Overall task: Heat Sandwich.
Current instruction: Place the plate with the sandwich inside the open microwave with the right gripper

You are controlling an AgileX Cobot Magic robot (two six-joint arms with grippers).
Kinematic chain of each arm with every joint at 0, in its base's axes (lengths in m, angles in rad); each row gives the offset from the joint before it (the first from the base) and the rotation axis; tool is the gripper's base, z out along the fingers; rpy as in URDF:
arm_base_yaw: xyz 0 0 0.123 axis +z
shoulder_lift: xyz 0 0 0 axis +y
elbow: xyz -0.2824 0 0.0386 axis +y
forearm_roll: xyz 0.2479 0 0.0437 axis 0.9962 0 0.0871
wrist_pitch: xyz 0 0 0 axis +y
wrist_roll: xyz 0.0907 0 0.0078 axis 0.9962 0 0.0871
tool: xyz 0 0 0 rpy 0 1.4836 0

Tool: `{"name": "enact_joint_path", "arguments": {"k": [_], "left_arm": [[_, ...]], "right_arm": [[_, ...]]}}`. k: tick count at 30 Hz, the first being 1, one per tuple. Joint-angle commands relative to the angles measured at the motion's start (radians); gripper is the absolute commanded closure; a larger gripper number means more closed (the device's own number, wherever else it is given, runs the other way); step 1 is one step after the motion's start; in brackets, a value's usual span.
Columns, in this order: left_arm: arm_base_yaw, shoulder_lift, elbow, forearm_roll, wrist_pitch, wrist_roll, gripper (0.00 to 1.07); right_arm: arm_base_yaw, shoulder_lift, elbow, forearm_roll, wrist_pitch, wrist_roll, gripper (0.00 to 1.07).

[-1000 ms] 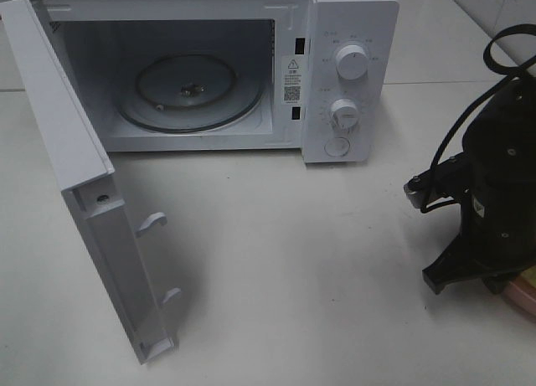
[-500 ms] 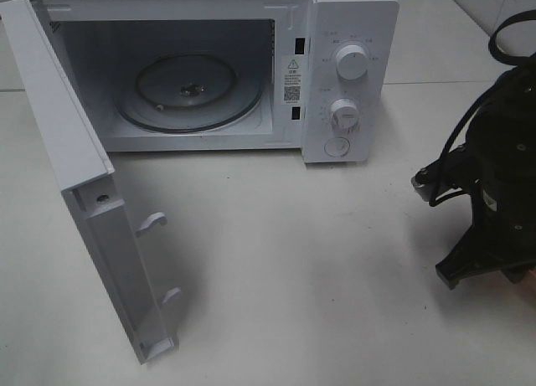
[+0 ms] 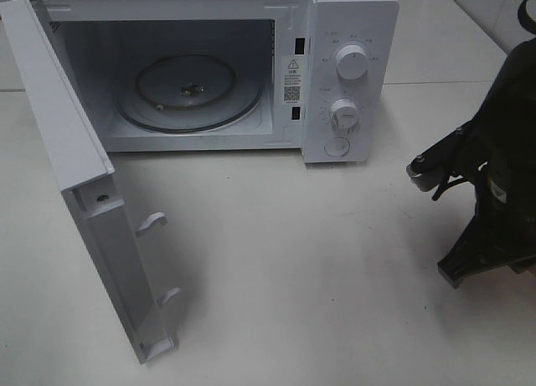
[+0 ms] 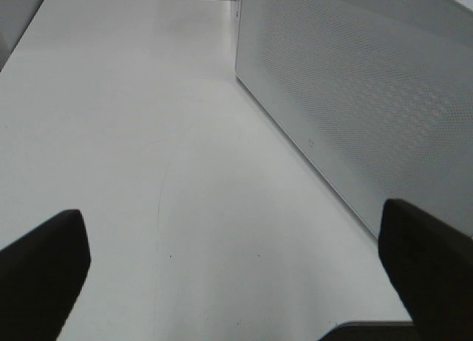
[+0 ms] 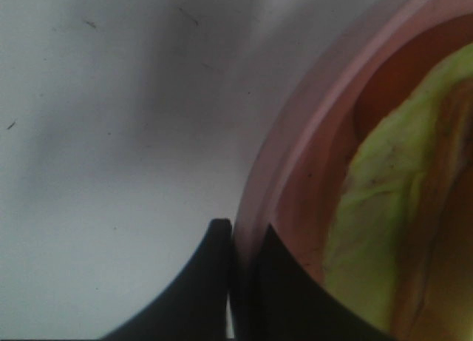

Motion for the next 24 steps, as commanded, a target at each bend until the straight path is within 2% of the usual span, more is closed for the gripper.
{"name": "enact_joint_path", "arguments": {"k": [1,11,17,24], "left_arm": [[-0.008,-0.015,0.002,-0.004,-0.010,0.002,0.07],[-0.008,-0.015,0.002,-0.004,-0.010,0.002,0.07],[-0.008,-0.015,0.002,-0.004,-0.010,0.002,0.07],[-0.008,-0.015,0.002,-0.004,-0.010,0.002,0.07]], "right_arm": [[0.032,-0.025,0.002,-0.018,0.042,-0.015,1.07],[0.137,-0.095,0.002,0.003,0.103,-0.051,1.07],[0.245,-0.132,0.002,0.004,0.129,-0.060,1.07],[0.325,-0.151,0.002,0.004,0.156,-0.079,1.07]]}}
